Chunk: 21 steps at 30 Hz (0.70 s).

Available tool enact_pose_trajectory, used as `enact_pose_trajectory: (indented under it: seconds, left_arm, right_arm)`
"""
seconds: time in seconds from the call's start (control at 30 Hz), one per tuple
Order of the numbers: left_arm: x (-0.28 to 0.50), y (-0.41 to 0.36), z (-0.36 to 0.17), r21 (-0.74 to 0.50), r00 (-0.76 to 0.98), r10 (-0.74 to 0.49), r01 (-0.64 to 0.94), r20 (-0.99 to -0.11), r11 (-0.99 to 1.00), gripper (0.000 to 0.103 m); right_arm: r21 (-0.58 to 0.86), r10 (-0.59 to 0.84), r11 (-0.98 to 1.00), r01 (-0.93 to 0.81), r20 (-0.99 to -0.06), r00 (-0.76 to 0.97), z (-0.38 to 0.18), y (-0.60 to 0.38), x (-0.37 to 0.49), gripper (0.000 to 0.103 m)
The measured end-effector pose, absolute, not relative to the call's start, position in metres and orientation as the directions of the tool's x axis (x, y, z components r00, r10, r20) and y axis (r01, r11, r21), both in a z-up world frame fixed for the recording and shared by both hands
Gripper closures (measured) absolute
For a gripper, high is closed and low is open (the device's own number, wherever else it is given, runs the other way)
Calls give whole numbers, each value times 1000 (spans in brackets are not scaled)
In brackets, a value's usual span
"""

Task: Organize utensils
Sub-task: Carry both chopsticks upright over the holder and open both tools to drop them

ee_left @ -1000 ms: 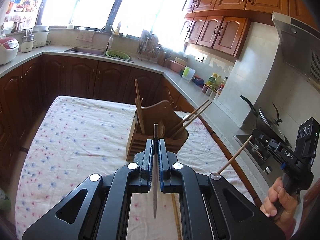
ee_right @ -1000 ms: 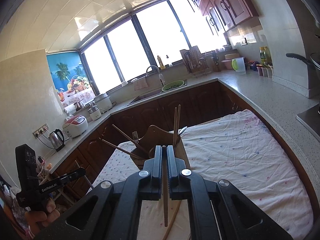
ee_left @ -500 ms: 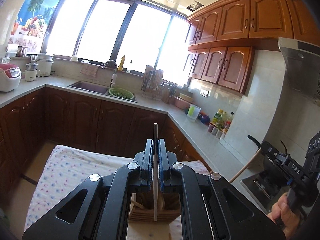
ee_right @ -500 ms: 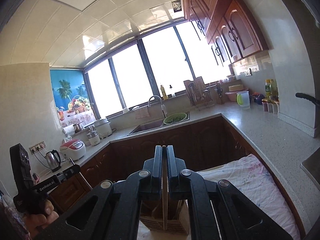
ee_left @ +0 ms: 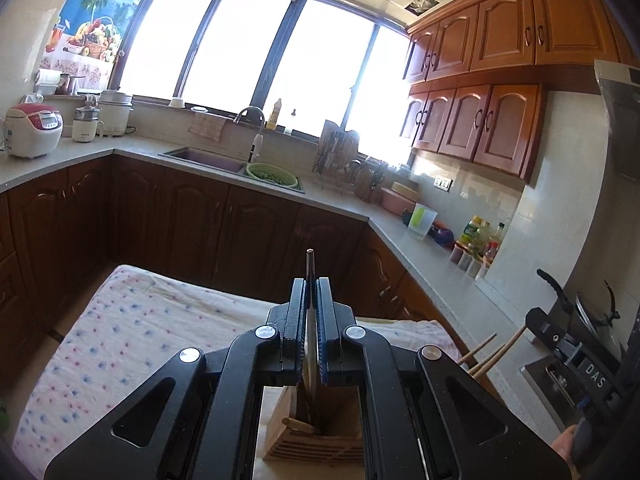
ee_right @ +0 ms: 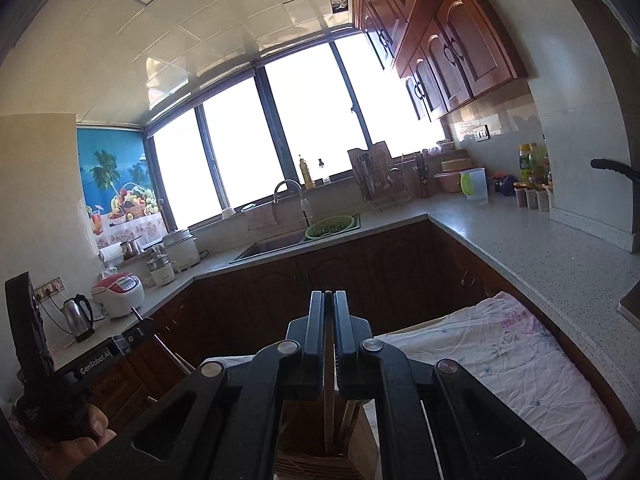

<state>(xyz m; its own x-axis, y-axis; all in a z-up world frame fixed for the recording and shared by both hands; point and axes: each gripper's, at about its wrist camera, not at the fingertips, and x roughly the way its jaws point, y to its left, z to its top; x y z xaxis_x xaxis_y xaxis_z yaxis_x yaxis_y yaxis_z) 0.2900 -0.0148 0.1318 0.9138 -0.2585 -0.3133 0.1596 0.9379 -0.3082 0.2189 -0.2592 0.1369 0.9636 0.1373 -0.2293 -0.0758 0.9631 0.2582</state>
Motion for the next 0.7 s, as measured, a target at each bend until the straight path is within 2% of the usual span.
enact_pose_trajectory:
  seconds: [0.33, 0.7]
  left_arm:
    - [297, -25, 101, -280, 869, -276, 168, -411, 945, 98]
    - [299, -28, 102, -277, 859, -270, 157, -436, 948, 97]
  right_arm:
    - [247, 137, 968, -53, -334, 933, 106, -260, 233, 99]
    - [266, 136, 963, -42, -349, 927, 105, -264, 234, 98]
